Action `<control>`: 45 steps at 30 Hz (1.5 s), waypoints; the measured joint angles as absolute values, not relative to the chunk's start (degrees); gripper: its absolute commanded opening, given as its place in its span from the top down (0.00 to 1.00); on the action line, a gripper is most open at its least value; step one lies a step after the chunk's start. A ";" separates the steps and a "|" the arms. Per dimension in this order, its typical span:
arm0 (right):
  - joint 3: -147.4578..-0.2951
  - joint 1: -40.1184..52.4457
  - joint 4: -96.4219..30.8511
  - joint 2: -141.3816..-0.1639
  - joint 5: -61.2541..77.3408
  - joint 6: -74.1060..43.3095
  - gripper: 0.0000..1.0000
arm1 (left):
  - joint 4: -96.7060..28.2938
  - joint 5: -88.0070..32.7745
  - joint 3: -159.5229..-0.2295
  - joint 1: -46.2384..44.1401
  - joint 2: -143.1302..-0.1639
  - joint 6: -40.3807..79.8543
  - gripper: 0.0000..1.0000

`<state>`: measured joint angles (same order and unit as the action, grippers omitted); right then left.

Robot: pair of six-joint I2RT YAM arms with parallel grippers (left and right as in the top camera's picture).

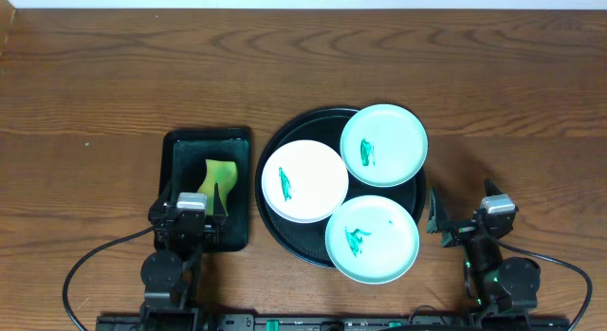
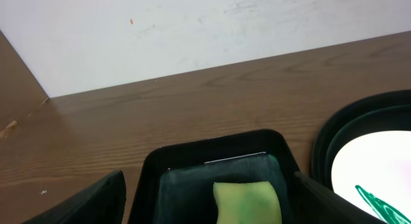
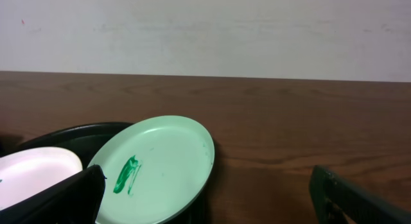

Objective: Clean dirty plates on tray and stack at the side

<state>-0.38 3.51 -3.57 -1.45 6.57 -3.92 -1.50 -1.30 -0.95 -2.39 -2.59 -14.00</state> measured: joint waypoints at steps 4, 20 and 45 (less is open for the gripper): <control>-0.38 3.51 -3.57 -1.45 6.59 -3.92 0.01 | -1.52 -1.30 -0.95 -2.39 -2.59 -14.00 0.20; -0.38 3.51 -3.55 -1.45 6.57 -3.92 0.01 | -1.52 -1.30 -0.95 -2.39 -2.59 -14.02 0.20; -0.38 3.51 -3.57 -1.45 6.57 -3.92 0.01 | -8.32 -3.07 -3.92 -2.37 -5.78 -3.55 0.19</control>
